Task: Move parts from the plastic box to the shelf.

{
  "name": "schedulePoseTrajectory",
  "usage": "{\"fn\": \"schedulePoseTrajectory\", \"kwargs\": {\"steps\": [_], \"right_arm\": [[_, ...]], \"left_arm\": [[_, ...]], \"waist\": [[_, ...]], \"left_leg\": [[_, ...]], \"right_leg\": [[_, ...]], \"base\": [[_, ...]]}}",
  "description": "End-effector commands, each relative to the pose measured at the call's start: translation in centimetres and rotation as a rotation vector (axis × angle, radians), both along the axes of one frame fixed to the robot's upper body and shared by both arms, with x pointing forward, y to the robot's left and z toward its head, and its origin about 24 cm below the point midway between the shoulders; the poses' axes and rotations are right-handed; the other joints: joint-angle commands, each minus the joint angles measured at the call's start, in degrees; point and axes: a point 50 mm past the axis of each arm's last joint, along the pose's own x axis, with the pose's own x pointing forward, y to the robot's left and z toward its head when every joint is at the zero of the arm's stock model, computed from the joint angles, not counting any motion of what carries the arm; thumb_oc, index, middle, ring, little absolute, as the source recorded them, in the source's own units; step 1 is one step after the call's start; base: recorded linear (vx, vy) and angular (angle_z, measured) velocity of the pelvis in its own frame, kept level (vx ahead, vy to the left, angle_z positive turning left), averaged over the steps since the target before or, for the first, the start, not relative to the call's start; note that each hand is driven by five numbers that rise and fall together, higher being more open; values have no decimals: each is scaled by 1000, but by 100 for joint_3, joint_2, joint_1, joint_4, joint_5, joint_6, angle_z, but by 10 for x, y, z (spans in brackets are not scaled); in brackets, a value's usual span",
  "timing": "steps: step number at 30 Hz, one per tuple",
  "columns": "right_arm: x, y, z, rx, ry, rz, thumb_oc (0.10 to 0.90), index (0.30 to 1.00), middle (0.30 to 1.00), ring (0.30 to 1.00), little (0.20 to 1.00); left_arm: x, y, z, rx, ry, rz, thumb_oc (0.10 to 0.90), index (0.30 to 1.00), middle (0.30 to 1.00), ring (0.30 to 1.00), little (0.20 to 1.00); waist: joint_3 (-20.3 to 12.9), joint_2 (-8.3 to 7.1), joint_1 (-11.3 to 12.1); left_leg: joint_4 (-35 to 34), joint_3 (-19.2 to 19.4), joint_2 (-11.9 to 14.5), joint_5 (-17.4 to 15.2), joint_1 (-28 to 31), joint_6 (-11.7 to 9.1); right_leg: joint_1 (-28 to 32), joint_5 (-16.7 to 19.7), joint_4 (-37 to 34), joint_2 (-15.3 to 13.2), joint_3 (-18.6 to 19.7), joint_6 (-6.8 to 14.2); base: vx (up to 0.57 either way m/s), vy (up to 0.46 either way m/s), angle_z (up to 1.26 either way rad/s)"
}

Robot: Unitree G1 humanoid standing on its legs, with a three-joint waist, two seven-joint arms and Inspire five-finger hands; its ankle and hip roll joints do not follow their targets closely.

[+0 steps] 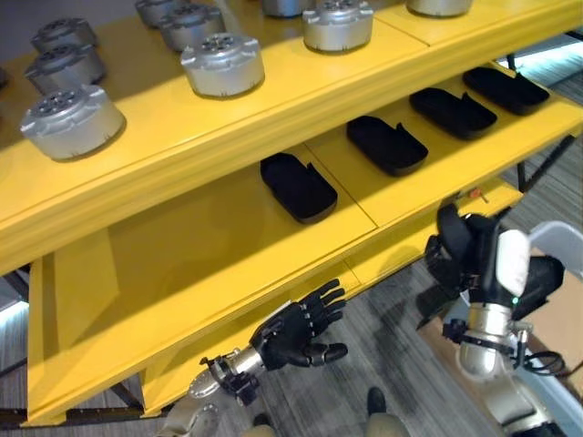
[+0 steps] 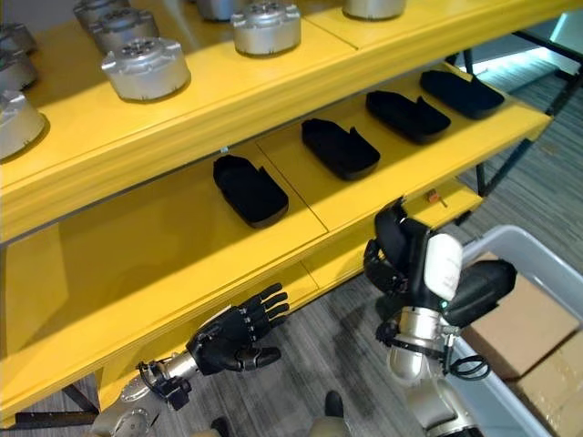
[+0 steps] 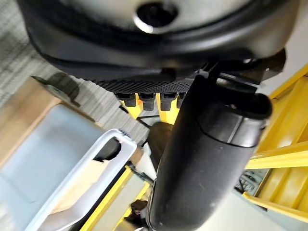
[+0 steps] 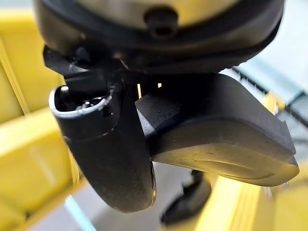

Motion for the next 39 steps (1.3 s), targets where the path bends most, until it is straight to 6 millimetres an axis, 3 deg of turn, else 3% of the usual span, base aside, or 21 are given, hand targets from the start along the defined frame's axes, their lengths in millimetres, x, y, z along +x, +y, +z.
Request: {"fn": "schedulePoseTrajectory", "kwargs": {"steps": [1,3,4,5,10,13,14,15,16,17,19,20,24,33,36,39], "right_arm": [[7,16,75,-31,-440,120,400,300,300,300,300],[8,10,75,-10,-455,42,400,300,300,300,300],[8,9,75,-9,-456,26,400,300,300,300,300],[6,4,74,-3,-458,-48,400,300,300,300,300],[2,-5,73,-7,-470,-154,400,300,300,300,300],[-5,-1,71,-34,-496,-133,400,300,300,300,300],[-11,5,72,-38,-516,-99,400,300,300,300,300],[-13,12,72,-43,-522,-62,400,300,300,300,300],[-13,18,72,-18,-508,-6,400,300,300,300,300],[-13,20,72,-21,-507,6,400,300,300,300,300],[-12,28,70,-52,-524,55,400,300,300,300,300],[-12,30,68,-62,-531,71,400,300,300,300,300],[-9,39,67,-89,-552,131,400,300,300,300,300],[-15,53,76,-179,-589,269,400,300,300,300,300],[-15,58,79,-220,-601,311,400,300,300,300,300],[-16,61,82,-266,-624,339,400,300,300,300,300]], "left_arm": [[7,4,40,-130,-179,53,900,1000,1000,1000,1000],[8,6,41,-127,-174,41,900,1000,1000,1000,1000],[8,6,40,-118,-177,27,900,1000,1000,1000,1000],[6,4,39,-90,-190,-33,900,1000,1000,1000,1000],[6,2,38,-81,-204,-113,900,1000,1000,1000,1000],[9,0,37,-73,-200,-146,900,1000,1000,1000,1000],[10,-3,38,-66,-199,-154,900,1000,1000,1000,1000],[10,-4,37,-59,-193,-150,900,1000,1000,1000,1000],[10,-7,36,-44,-187,-146,900,1000,1000,1000,1000],[10,-8,37,-42,-187,-145,900,1000,1000,1000,1000],[13,-12,37,-56,-191,-125,900,1000,1000,1000,1000],[14,-13,37,-66,-191,-118,900,1000,1000,1000,1000],[15,-14,35,-89,-196,-95,900,1000,1000,1000,1000],[8,-10,28,-94,-186,-59,900,1000,1000,1000,1000],[9,-10,31,-98,-209,-52,900,1000,1000,1000,1000],[12,-16,37,-125,-231,-99,900,1000,1000,1000,1000]], "waist": [[-447,87,97],[-454,67,103],[-453,60,104],[-433,29,130],[-402,-4,121],[-412,-33,12],[-390,-62,-85],[-383,-70,-121],[-406,-58,-137],[-414,-60,-137],[-449,-84,-99],[-441,-101,-86],[-425,-128,-58],[-497,2,-36],[-460,26,-69],[-423,20,-207]], "left_leg": [[-51,110,35,308,-15,-33],[-237,352,-232,-272,115,137],[-263,372,-269,-320,138,167],[-301,379,-479,-493,151,301],[-526,332,-858,-682,215,544],[-818,364,-854,-599,276,586],[-964,366,-797,-526,323,610],[-1048,447,-733,-447,349,628],[-1067,492,-696,-361,295,659],[-1067,488,-706,-349,279,668],[-1051,434,-808,-275,135,678],[-994,395,-868,-246,46,657],[-826,193,-964,-235,-83,600],[-935,105,-1002,-192,-44,428],[-713,419,-997,-263,-170,406],[-425,1296,-800,-354,-195,365]], "right_leg": [[189,-429,302,384,-264,-335],[226,-248,244,105,-360,-77],[230,-221,235,69,-369,-39],[233,32,129,-174,-411,164],[122,843,-356,-675,-293,404],[-32,944,-409,-540,-53,425],[-211,875,-92,-308,126,409],[-362,573,410,-5,138,369],[-412,-69,1003,508,42,218],[-413,-188,1085,617,23,167],[-365,-675,1324,1147,6,-152],[-329,-739,1256,1218,40,-217],[-49,-646,702,1267,182,-389],[388,-327,-211,1174,304,-405],[344,-365,-166,1099,66,-405],[333,-385,-144,931,-441,-383]], "base": [[-212,402,-8],[-212,373,16],[-298,461,4],[-224,320,-4],[-212,286,19],[-181,171,23],[-168,76,20],[-213,80,-18],[-143,41,-48],[-112,4,-42],[-90,-33,-13],[-85,-59,-16],[-40,-101,-3],[18,-46,0],[-99,22,10],[-151,54,36]]}}
